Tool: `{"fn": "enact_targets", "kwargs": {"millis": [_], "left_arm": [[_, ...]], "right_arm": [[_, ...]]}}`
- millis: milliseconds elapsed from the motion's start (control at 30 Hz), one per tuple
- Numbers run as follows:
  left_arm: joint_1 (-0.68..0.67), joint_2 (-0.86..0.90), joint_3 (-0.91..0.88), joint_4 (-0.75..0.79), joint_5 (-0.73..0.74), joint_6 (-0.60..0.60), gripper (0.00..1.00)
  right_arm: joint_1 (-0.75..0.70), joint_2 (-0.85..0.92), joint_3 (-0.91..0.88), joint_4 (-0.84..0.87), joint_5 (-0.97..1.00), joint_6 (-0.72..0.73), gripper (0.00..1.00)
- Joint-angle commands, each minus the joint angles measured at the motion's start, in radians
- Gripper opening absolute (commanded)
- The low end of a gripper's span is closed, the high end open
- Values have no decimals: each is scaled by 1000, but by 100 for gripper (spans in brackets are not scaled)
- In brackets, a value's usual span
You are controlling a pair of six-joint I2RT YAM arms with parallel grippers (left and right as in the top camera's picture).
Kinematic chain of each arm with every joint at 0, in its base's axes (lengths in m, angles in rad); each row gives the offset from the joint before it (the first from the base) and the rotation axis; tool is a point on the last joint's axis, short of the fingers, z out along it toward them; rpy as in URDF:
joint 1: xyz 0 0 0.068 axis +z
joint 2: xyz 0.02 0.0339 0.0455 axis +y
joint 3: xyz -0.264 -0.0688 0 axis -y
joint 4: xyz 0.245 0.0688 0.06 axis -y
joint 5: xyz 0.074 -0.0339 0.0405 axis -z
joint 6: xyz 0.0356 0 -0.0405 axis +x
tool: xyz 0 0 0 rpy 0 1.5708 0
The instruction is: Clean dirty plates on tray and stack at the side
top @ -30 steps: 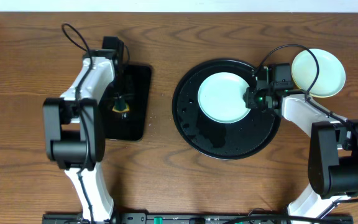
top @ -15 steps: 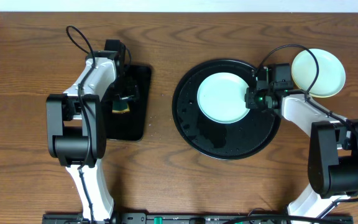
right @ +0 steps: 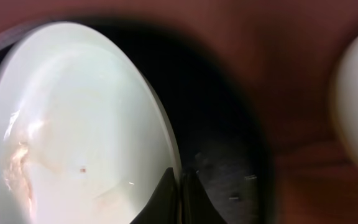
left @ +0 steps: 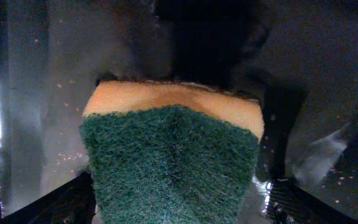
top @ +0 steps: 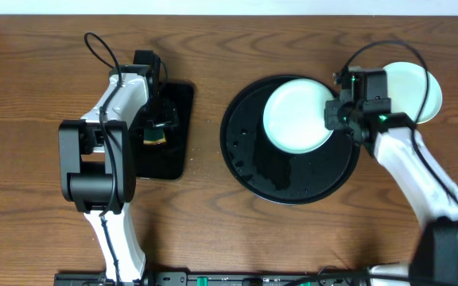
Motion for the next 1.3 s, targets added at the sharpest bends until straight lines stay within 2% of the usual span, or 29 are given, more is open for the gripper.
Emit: {"fn": "enact_targets", "kwargs": {"millis": [0, 100, 133, 167, 233, 300, 433, 467, 533, 667, 900, 1067, 1100, 1167, 1267], "left_arm": [[0, 11, -6, -2, -12, 9, 86], [0, 11, -6, -2, -12, 9, 87], [0, 11, -6, -2, -12, 9, 86], [0, 11, -6, -2, -12, 9, 87], [0, 11, -6, -2, -12, 9, 87], [0, 11, -6, -2, -12, 9, 87], [0, 11, -6, -2, -12, 10, 88], [0, 11, -6, -2, -12, 9, 95], [0, 11, -6, -2, -12, 9, 95], [0, 11, -6, -2, -12, 9, 95], [0, 11, -6, -2, -12, 9, 95], [0, 11, -6, -2, -12, 9, 95], [0, 11, -6, -2, -12, 9, 95], [0, 11, -6, -2, -12, 9, 95], [0, 11, -6, -2, -12, 9, 95]], "right_arm": [[106, -138, 33, -18, 264, -103, 1], [287, -176, 33, -17, 545, -210, 1], [337, -173, 33, -14, 650, -245, 1], [426, -157, 33, 4, 841, -308, 1], [521, -129, 33, 60, 1007, -399, 1], [588, -100, 33, 109, 1086, -473, 1], [637, -41, 33, 171, 1194, -499, 1], [637, -31, 33, 178, 1205, -499, 1], [634, -8, 33, 181, 1206, -498, 1], [618, -3, 33, 180, 1201, -382, 1], [505, -3, 33, 58, 838, -126, 1], [307, -3, 33, -20, 426, 28, 1], [237, -3, 33, -37, 246, 52, 1], [131, -3, 33, -46, -2, 52, 1], [-12, -2, 19, -53, -240, 51, 1]]}}
